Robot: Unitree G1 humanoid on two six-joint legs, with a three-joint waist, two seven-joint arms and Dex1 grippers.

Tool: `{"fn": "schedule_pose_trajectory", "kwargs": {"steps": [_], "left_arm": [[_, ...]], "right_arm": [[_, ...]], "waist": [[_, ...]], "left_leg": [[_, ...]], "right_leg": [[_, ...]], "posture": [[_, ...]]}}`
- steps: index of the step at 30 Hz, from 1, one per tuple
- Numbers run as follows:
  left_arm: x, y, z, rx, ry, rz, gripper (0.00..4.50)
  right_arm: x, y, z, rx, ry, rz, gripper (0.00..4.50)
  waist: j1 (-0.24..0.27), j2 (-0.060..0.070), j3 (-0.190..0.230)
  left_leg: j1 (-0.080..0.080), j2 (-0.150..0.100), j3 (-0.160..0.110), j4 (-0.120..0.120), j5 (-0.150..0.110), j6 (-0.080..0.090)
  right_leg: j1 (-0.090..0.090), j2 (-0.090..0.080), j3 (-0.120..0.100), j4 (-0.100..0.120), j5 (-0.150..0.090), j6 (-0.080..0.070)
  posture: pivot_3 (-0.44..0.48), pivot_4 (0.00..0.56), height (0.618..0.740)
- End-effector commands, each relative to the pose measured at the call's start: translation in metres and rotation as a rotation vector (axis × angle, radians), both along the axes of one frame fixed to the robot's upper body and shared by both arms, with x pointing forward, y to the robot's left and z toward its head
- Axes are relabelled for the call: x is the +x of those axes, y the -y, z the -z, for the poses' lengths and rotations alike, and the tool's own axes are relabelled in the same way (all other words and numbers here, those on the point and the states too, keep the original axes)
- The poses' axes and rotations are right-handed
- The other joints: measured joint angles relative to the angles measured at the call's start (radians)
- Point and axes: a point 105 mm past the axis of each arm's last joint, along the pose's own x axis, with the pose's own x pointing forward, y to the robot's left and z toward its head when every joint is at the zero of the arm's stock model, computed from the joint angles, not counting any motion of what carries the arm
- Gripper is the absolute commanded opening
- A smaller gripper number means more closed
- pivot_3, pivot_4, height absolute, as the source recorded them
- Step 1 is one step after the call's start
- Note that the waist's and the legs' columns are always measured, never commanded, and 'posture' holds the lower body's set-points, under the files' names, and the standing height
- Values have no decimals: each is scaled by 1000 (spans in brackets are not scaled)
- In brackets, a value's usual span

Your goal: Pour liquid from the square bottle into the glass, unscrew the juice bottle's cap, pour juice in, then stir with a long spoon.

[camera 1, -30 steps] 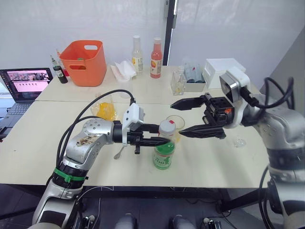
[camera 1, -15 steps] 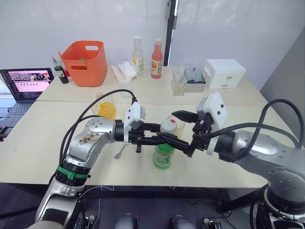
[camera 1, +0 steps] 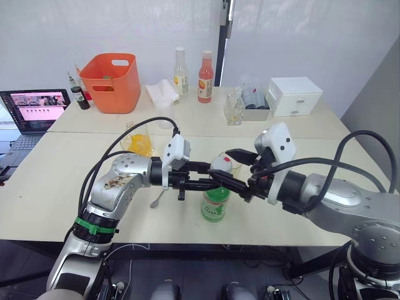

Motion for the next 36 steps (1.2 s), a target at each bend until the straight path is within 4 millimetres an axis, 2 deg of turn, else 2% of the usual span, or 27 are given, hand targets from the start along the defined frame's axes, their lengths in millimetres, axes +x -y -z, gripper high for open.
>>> {"fn": "schedule_pose_trajectory", "kwargs": {"steps": [1, 2, 10, 15, 17, 20, 22, 25, 28, 32, 34, 36], "left_arm": [[-4, 3, 4, 22, -6, 25, 1337], [-4, 3, 4, 22, -6, 25, 1337], [-4, 4, 5, 25, -9, 24, 1337], [-5, 6, 7, 28, -15, 30, 1337], [-7, 6, 8, 31, -20, 38, 1337], [-9, 5, 8, 34, -21, 49, 1337], [-11, 5, 8, 35, -22, 53, 1337], [-14, 6, 7, 34, -26, 59, 1337], [-15, 4, 6, 36, -29, 58, 1337], [-13, 2, 5, 38, -22, 47, 1337], [-13, 2, 5, 37, -22, 44, 1337], [-12, 1, 6, 35, -22, 37, 1337]], "right_arm": [[-1, 1, -7, 17, 34, 9, 2009], [-1, 1, -7, 17, 32, 11, 1715], [1, 3, -13, 51, 35, -11, 1681], [-3, 3, -17, 47, 31, -240, 1681], [0, 6, -13, 28, -12, -401, 1681], [16, 13, -1, -46, -71, -625, 1681], [23, 13, -1, -70, -82, -763, 1681], [45, 5, -7, -94, -57, -862, 1681], [53, 1, -2, -144, -74, -948, 1681], [55, -1, -2, -169, -66, -974, 1681], [55, -1, -5, -160, -51, -975, 2727], [53, 0, -10, -139, -41, -977, 3467]], "waist": [[0, 0, 0], [0, 0, 0], [-1, 0, 0], [-1, 0, 0], [-2, 0, 0], [-7, 0, 0], [-13, 0, 0], [-16, 0, 0], [-16, 0, 0], [-10, 0, 0], [-12, 0, 0], [-13, 0, 0]], "left_leg": [[0, 0, 0, 0, 0, 0], [0, 0, 0, 0, 0, 0], [0, 0, 0, 0, 0, 0], [0, 0, 0, 0, 0, 0], [0, 0, 0, 0, 0, 0], [0, 0, 0, 0, 0, 0], [1, 1, 0, 0, 0, 0], [1, 2, 0, -1, -1, 1], [0, 3, 0, -1, -1, 1], [0, 2, 0, -1, -1, 1], [0, 2, 0, 0, -1, 1], [1, 2, 0, 0, -1, 1]], "right_leg": [[0, 0, 0, 0, 0, 0], [0, 0, 0, 0, 0, 0], [0, 0, 0, 0, 0, 0], [0, 0, 0, -1, 0, 0], [0, 0, 0, -1, 0, 0], [1, 1, 0, -1, 0, 0], [1, 2, 0, -1, 0, 0], [0, 3, 0, -1, 0, 0], [-1, 3, 0, -1, 0, 0], [0, 3, 0, -1, 0, 0], [0, 2, 0, 0, 0, 0], [-1, 3, 0, 0, 0, 0]], "posture": [[0, 150, 715], [0, 150, 715], [0, 150, 715], [0, 150, 715], [0, 150, 715], [0, 150, 715], [0, 150, 715], [0, 150, 715], [0, 150, 715], [0, 150, 715], [0, 150, 715], [0, 150, 715]]}}
